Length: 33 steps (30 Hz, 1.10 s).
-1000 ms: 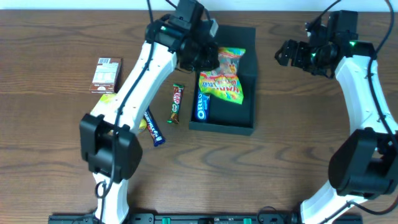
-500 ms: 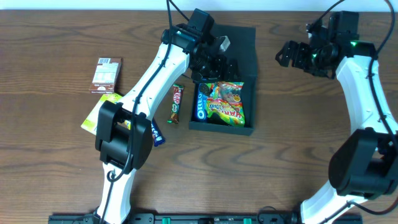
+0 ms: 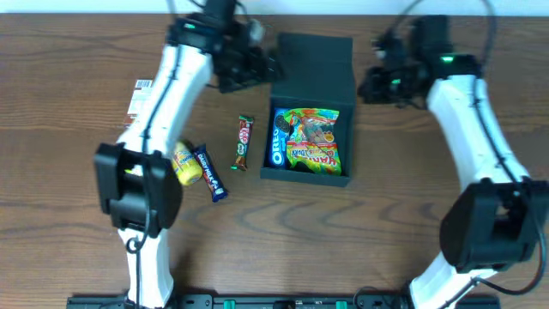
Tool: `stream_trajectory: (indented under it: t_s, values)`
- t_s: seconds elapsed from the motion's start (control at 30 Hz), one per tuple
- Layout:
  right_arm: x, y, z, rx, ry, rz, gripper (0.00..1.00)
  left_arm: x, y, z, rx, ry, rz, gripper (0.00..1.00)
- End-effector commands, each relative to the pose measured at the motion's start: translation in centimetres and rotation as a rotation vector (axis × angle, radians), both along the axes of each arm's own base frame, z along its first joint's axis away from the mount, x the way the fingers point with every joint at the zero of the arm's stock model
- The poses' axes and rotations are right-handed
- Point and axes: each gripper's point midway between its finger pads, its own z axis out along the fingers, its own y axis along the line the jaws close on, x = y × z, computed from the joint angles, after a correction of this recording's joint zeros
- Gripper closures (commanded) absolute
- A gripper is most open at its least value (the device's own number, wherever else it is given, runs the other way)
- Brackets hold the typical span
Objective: Pack container
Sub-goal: 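Push the gummy bag down into the box with the right gripper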
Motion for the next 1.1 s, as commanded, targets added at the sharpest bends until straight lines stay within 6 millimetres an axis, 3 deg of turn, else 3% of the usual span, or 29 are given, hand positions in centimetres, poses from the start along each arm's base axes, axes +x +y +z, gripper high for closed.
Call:
stream_trajectory:
  t_s: [0.0, 0.17, 0.23, 0.47, 0.7, 0.8, 0.9, 1.07]
  values:
    - [-0.9, 4.5, 0.5, -0.027, -0.046, 0.142, 0.99, 1.7, 3.5, 2.0, 0.009, -0.044, 0.101, 0.04]
    - [-2.1, 9.4, -2.3, -0.075, -0.021, 0.249, 0.99, 2.6, 6.5, 2.0, 0.011, -0.043, 0.160, 0.03]
    - [-2.1, 10.2, -4.2, -0.117, 0.007, 0.240, 0.99, 2.6, 7.1, 1.9, 0.014, -0.034, 0.172, 0.02]
    - [-2.9, 11.0, -9.5, -0.162, 0.127, 0.238, 0.99, 2.5, 7.3, 1.9, 0.026, -0.050, 0.146, 0.02]
    - [-3.4, 10.2, -14.2, -0.212, 0.235, 0.195, 0.99, 2.7, 7.7, 1.7, 0.057, -0.063, 0.146, 0.05]
    - [-3.2, 10.2, -13.9, -0.208, 0.220, 0.194, 0.99, 2.7, 7.7, 1.7, 0.062, -0.072, 0.132, 0.05]
    - [-2.5, 10.3, -12.1, -0.189, 0.190, 0.164, 0.99, 2.7, 8.1, 1.4, 0.088, -0.073, 0.141, 0.05]
    - [-1.1, 9.8, -5.9, -0.163, 0.057, 0.133, 0.99, 2.6, 9.0, 0.9, 0.141, -0.064, 0.155, 0.05]
